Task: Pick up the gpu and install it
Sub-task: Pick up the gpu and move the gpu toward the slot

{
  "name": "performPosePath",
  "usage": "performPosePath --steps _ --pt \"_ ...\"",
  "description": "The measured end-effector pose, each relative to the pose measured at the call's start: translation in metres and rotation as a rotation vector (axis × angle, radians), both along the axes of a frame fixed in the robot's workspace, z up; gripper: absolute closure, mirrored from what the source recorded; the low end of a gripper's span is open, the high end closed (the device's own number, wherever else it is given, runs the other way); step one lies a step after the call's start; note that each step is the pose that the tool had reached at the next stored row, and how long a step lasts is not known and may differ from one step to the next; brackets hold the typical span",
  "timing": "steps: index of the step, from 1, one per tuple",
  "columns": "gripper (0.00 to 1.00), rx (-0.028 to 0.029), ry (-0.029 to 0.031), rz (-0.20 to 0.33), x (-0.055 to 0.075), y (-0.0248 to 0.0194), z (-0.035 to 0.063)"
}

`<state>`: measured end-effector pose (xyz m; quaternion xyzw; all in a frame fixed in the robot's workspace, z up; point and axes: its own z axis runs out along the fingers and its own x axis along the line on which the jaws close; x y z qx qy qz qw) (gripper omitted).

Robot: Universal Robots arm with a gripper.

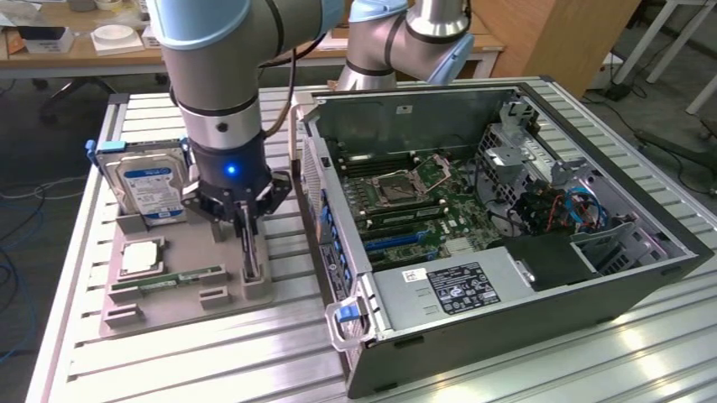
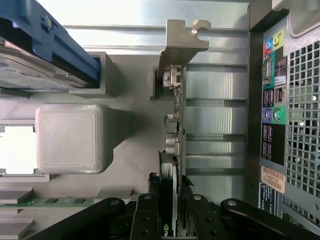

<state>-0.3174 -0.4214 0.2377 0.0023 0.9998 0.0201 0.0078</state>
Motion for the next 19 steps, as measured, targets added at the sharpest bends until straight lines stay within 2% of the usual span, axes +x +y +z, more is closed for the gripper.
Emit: performPosePath --steps 11,19 --pt "0.74 0.0021 -0.0001 0.000 0.000 0.0000 0.0167" --pt "0.74 0.0082 -0.0001 0.001 0.000 -0.0001 0.0265"
